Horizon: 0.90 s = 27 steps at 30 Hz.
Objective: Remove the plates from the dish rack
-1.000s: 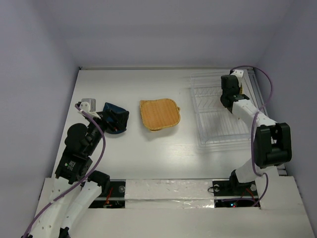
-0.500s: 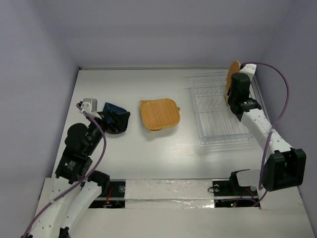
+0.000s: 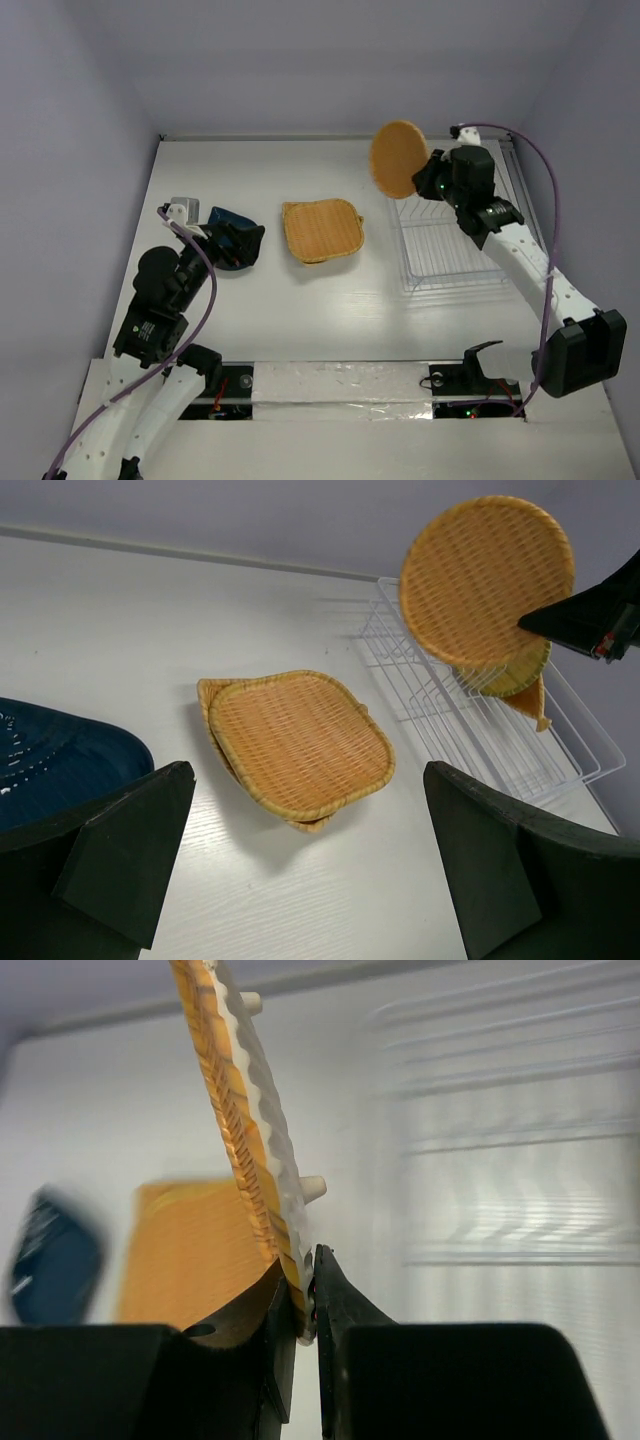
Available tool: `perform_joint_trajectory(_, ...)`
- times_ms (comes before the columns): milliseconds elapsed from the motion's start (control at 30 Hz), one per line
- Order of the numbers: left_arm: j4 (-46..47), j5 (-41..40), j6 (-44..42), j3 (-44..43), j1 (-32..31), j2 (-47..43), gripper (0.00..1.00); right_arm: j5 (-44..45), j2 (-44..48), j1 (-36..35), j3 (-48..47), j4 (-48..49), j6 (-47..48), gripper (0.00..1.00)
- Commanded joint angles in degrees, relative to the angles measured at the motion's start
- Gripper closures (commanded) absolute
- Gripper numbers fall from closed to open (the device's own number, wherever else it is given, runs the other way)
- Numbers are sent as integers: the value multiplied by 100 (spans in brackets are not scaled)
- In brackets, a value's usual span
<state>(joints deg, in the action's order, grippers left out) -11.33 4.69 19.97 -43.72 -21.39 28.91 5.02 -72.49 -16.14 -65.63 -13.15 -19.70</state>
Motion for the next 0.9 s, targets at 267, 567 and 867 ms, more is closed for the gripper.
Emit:
perform_joint_trajectory(267,474,296,16,127,152,159,1,-3760,-967,-609,172,1164,-1562,100)
perform_joint_trajectory(567,545,489,-37,180,205,186,1,-4298,-2102,-811,129,2018,-2371,99)
perform_joint_trajectory(867,536,577,-98,180,205,168,3,-4167,-2656,-1023,76,2009,-2494,90)
